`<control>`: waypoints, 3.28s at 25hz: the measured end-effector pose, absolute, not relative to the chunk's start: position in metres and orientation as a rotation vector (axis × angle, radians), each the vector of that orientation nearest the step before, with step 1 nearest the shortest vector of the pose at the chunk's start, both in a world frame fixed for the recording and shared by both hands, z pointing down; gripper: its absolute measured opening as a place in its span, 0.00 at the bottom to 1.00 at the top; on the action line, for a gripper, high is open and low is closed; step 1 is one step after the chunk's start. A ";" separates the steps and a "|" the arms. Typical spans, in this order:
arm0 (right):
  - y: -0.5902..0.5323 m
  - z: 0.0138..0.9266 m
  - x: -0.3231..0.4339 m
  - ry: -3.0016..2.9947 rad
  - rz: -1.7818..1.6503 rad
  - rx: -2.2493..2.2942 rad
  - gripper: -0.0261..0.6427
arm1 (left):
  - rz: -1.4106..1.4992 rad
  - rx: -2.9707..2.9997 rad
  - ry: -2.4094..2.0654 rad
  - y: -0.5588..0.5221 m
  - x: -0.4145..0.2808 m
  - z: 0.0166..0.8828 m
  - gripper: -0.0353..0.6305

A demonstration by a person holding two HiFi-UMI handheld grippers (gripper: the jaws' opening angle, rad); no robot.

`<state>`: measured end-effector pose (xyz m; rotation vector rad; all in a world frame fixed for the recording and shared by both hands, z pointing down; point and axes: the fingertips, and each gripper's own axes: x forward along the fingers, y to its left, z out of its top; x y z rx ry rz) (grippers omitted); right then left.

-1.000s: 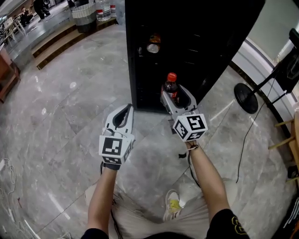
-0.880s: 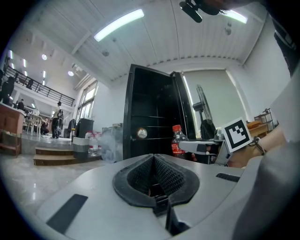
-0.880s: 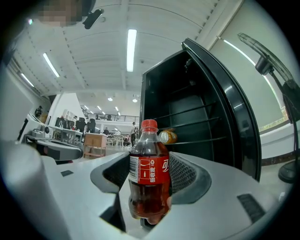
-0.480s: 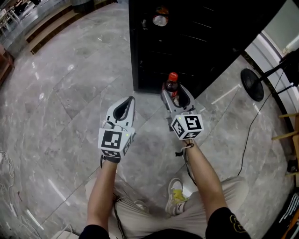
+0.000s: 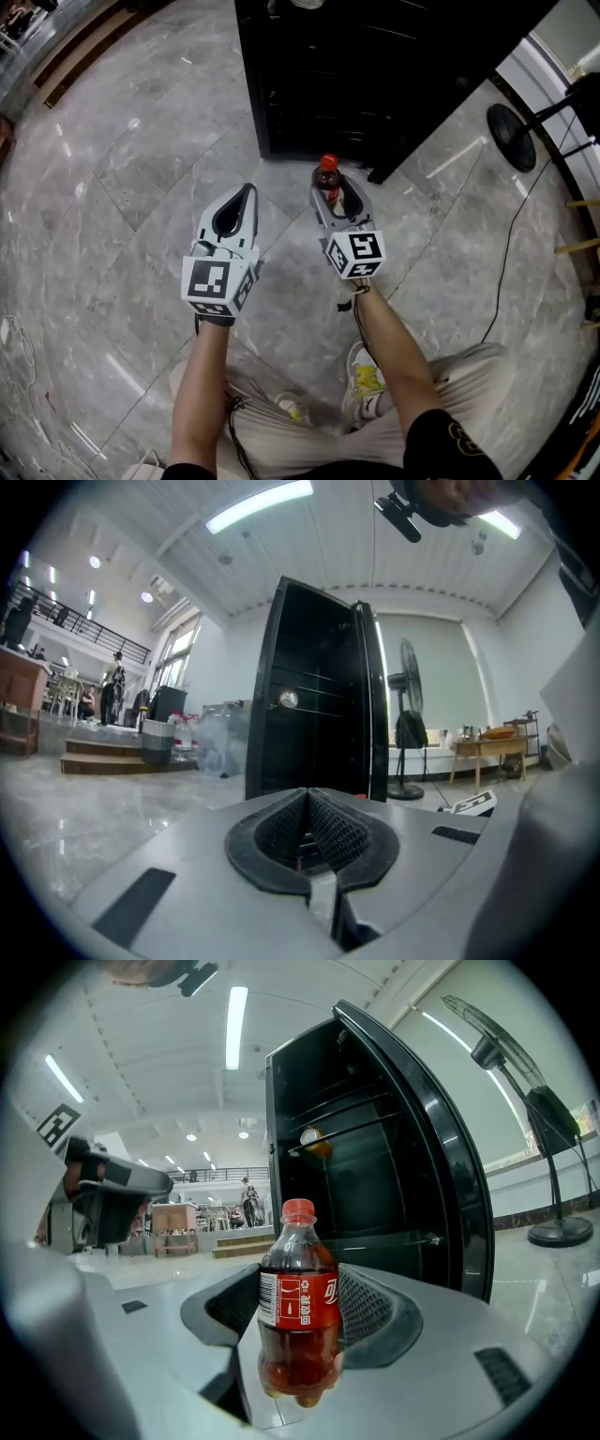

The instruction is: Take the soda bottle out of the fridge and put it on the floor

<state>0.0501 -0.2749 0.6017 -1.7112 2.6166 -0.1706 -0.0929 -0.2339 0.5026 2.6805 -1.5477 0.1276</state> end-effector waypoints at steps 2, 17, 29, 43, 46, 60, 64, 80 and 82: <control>-0.272 0.619 0.050 2.619 -0.187 -1.726 0.41 | 0.177 2.720 -1.548 -0.233 -0.092 0.506 0.08; -0.279 0.731 0.051 2.756 -0.146 -1.869 0.41 | 0.110 2.665 -1.493 -0.234 -0.089 0.527 0.08; -0.284 0.792 0.044 2.708 -0.230 -1.920 0.41 | 0.176 2.600 -1.467 -0.235 -0.082 0.543 0.08; -0.266 0.808 0.041 2.744 -0.200 -1.872 0.41 | 0.223 2.585 -1.487 -0.246 -0.083 0.551 0.08; -0.262 0.809 0.041 2.753 -0.205 -1.870 0.41 | 0.229 2.595 -1.480 -0.245 -0.081 0.551 0.08; -0.252 0.811 0.045 2.792 -0.241 -1.873 0.41 | 0.235 2.636 -1.474 -0.240 -0.079 0.543 0.08; -0.251 0.811 0.047 2.787 -0.268 -1.882 0.41 | 0.232 2.639 -1.468 -0.239 -0.079 0.542 0.08; -0.227 0.812 0.053 2.888 -0.387 -1.949 0.42 | 0.214 2.668 -1.476 -0.238 -0.074 0.527 0.08; -0.217 0.808 0.059 2.873 -0.439 -1.959 0.44 | 0.214 2.674 -1.477 -0.239 -0.073 0.526 0.08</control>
